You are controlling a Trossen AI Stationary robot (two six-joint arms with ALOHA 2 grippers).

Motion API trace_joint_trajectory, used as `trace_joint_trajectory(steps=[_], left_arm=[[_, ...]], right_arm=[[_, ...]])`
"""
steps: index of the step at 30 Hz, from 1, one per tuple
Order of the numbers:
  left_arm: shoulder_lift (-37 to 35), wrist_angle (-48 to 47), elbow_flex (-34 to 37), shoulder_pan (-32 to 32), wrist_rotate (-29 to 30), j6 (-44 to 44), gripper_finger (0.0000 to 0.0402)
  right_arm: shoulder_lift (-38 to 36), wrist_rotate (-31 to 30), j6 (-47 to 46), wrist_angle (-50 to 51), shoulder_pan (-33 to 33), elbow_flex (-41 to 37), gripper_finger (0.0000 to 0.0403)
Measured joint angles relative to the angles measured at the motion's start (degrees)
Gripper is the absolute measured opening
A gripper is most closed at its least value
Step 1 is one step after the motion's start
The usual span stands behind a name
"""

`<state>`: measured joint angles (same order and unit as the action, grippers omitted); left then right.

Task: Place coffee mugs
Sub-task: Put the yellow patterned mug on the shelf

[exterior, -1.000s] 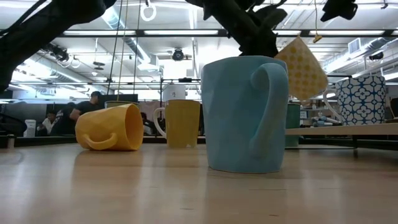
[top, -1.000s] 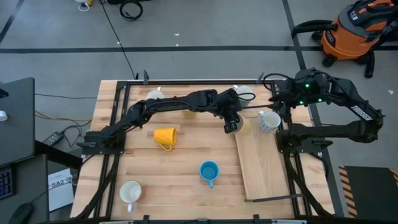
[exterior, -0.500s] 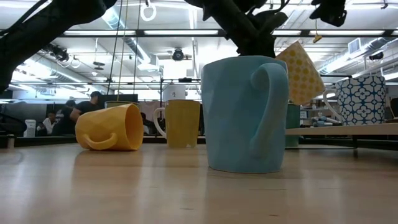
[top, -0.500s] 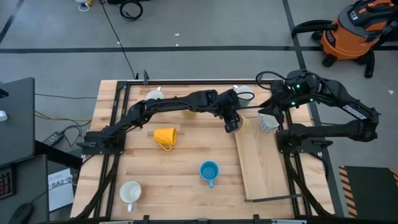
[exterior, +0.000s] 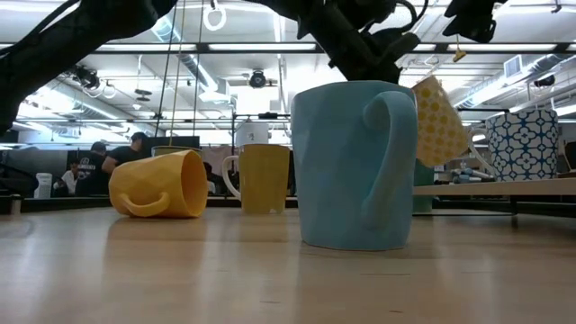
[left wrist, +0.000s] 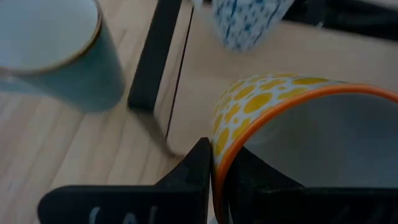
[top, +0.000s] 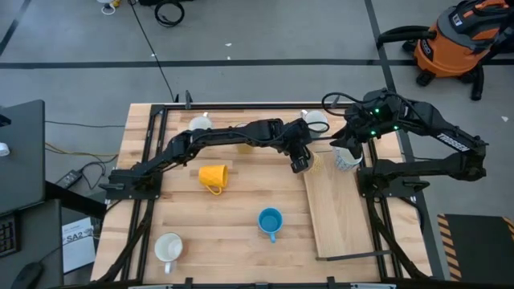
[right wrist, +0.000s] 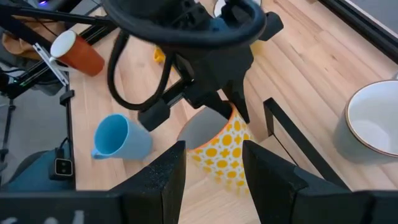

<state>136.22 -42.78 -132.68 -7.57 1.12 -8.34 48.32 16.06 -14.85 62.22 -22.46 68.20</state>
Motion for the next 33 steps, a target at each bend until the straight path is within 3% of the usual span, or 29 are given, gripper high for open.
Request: trace_joint_trajectory(steps=[7, 33], left_arm=[[0.0, 0.0, 0.0, 0.0, 3.3, 0.0, 0.0036], [2.4, -0.4, -0.1, 0.5, 4.2, -1.5, 0.0037]], right_arm=[[0.1, -0.5, 0.0, 0.3, 0.0, 0.0, 0.0164], [0.1, -0.5, 0.0, 0.5, 0.0, 0.0, 0.0164]])
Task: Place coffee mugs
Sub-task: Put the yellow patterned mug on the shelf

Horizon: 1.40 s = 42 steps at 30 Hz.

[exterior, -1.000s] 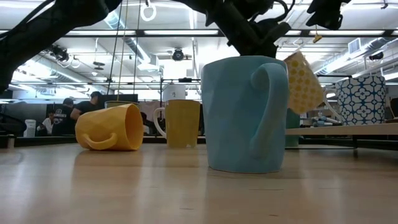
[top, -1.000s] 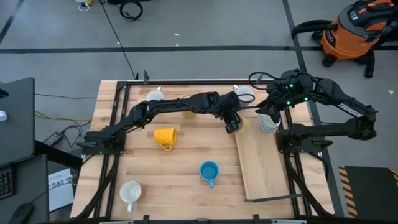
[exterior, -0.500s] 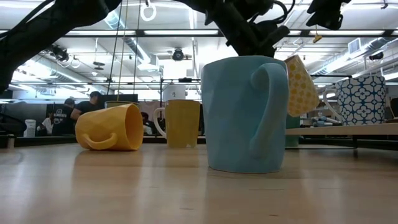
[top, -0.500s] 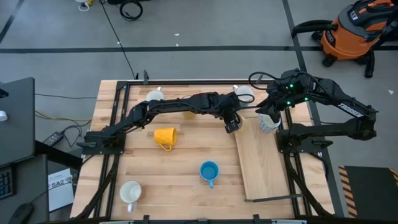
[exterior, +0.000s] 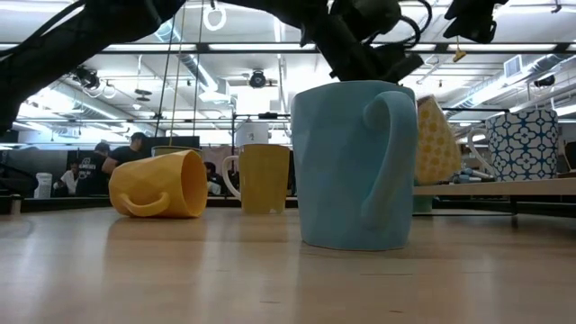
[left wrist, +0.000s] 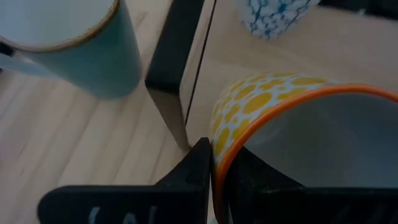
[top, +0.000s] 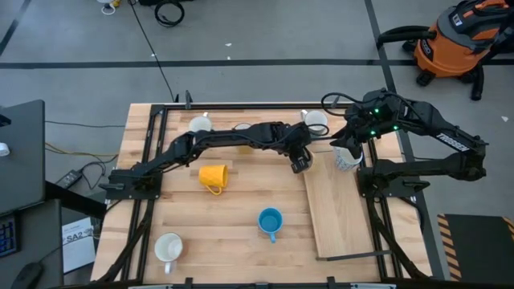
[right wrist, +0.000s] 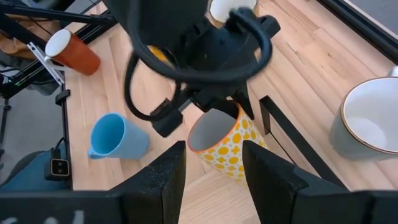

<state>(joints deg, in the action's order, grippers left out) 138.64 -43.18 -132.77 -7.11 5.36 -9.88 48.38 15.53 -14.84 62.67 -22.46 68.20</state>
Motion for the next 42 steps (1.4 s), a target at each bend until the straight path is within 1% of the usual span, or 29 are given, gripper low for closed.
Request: trace_joint_trajectory(steps=[16, 27, 32, 37, 42], left_arm=[[0.8, 2.2, 0.0, 0.2, -0.1, 0.0, 0.0039], [0.8, 2.4, 0.0, 0.2, -0.1, 0.1, 0.0091], [0.8, 2.5, 0.0, 0.2, -0.1, 0.0, 0.0099], [0.3, 2.6, -0.1, 0.2, -0.1, 0.0, 0.0088], [0.1, 2.5, -0.1, 0.2, -0.1, 0.0, 0.0052]], right_arm=[[0.0, 0.0, 0.0, 0.0, 0.0, 0.0, 0.0164], [0.0, 0.0, 0.0, 0.0, 0.0, 0.0, 0.0164], [0.0, 0.0, 0.0, 0.0, 0.0, 0.0, 0.0164], [0.0, 0.0, 0.0, 0.0, 0.0, 0.0, 0.0164], [0.0, 0.0, 0.0, 0.0, 0.0, 0.0, 0.0164]])
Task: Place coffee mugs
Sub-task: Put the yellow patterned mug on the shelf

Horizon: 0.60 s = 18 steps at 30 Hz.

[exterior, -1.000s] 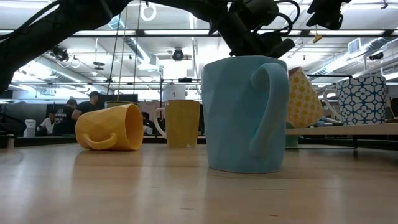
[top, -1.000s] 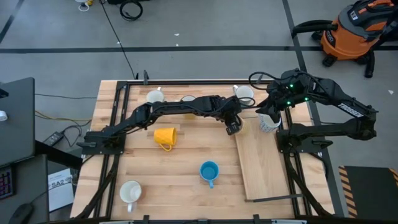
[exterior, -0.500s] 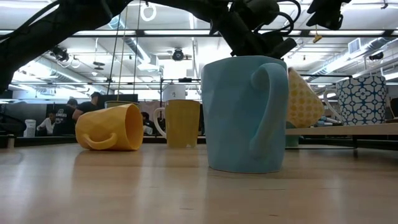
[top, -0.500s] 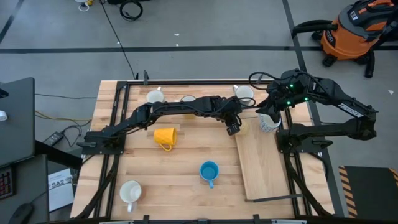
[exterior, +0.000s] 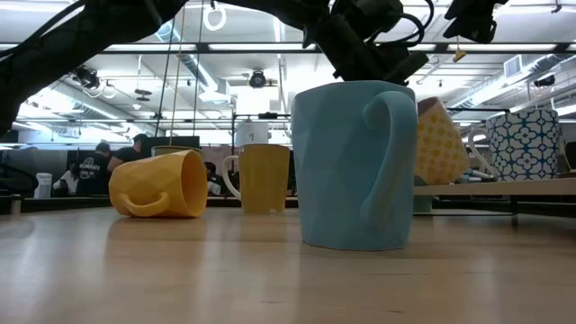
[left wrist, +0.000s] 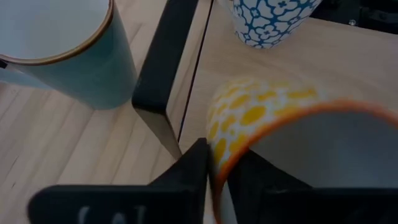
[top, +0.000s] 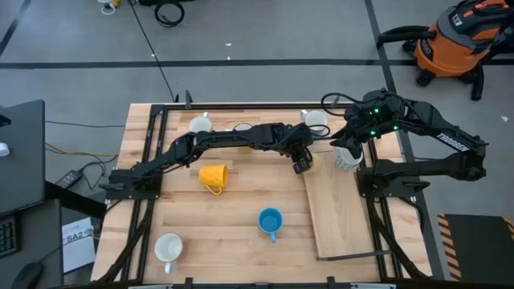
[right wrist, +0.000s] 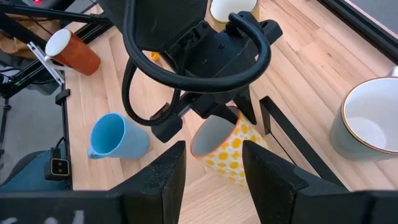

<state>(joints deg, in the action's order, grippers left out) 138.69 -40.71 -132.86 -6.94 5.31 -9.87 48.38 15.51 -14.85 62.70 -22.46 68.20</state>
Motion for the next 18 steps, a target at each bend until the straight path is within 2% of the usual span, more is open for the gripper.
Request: trace_joint_trajectory(steps=[4, 18], left_arm=[[-0.6, -0.2, 0.0, 0.0, 0.0, 0.0, 0.0029], [-1.6, -5.9, 0.0, 0.0, -0.7, -1.9, 0.0038]], right_arm=[[0.0, 0.0, 0.0, 0.0, 0.0, 0.0, 0.0164], [0.0, 0.0, 0.0, 0.0, 0.0, 0.0, 0.0164]])
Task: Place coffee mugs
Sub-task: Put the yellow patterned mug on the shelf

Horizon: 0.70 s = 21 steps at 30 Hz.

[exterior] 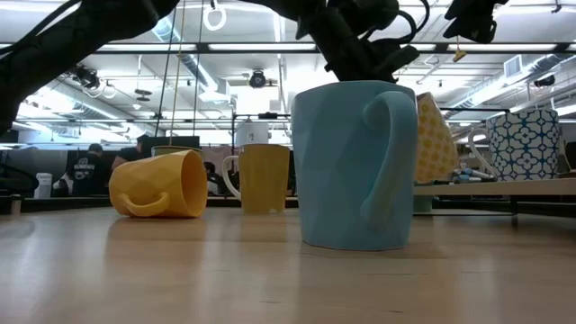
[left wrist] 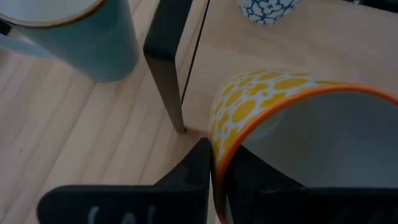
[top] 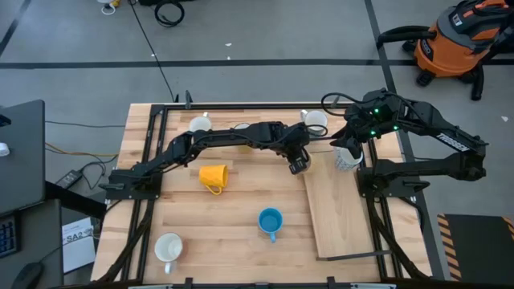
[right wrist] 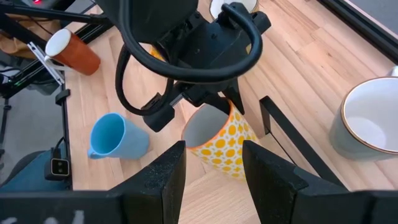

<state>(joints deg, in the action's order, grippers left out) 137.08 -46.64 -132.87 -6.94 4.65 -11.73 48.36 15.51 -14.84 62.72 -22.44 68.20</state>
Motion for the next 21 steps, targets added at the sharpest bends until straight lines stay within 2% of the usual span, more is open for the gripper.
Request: trace_joint_trajectory(steps=[16, 21], left_arm=[[0.0, 2.1, 0.0, 0.0, 0.5, 0.9, 0.0046], [0.0, 2.8, 0.0, 0.0, 0.4, 1.0, 0.0066]], right_arm=[[0.0, 0.0, 0.0, 0.0, 0.0, 0.0, 0.0164], [0.0, 0.0, 0.0, 0.0, 0.0, 0.0, 0.0164]])
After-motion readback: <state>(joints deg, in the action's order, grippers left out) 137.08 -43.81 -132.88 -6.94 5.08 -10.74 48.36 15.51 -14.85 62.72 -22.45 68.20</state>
